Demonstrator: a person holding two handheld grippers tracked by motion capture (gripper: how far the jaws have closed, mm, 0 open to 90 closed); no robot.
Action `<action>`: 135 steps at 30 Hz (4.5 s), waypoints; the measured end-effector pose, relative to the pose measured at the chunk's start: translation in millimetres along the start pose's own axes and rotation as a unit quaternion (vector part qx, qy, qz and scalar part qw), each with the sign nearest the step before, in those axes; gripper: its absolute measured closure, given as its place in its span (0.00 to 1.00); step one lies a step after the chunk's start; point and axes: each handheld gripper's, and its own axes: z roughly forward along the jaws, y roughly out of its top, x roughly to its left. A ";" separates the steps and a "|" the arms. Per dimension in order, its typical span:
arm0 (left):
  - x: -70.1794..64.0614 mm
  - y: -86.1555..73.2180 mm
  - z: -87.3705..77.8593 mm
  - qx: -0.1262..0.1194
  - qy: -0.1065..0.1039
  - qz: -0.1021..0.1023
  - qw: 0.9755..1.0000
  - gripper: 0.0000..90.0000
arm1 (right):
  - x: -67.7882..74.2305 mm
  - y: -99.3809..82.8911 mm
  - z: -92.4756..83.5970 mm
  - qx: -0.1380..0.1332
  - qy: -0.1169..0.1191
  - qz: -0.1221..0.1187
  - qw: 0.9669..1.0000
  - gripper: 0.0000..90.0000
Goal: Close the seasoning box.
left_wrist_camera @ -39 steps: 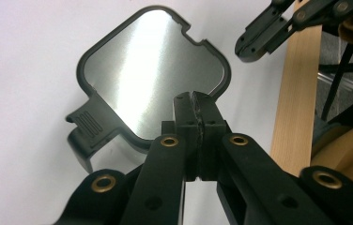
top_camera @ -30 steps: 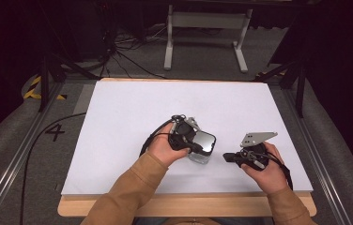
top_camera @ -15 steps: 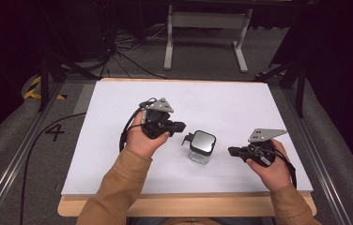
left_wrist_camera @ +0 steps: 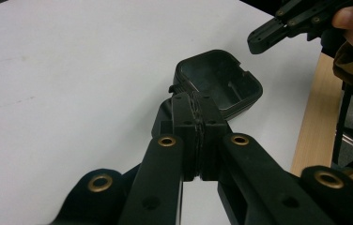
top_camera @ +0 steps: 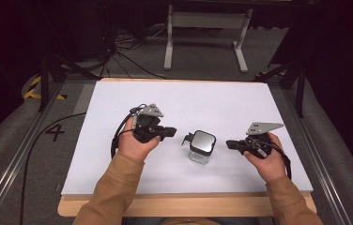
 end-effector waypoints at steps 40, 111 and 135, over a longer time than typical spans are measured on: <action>0.3 -23.7 -14.3 0.009 0.024 -0.027 0.999 1.00 | -13.8 1.9 52.8 0.037 0.047 -0.056 0.997 1.00; 62.3 -49.4 -46.5 -0.005 0.085 -0.094 0.992 0.88 | -75.4 -16.9 -53.4 -0.015 -0.123 0.056 0.991 0.60; 94.6 -83.7 -7.1 0.037 0.087 -0.107 0.990 0.75 | -107.9 -60.3 -8.3 0.043 -0.124 0.060 0.990 0.57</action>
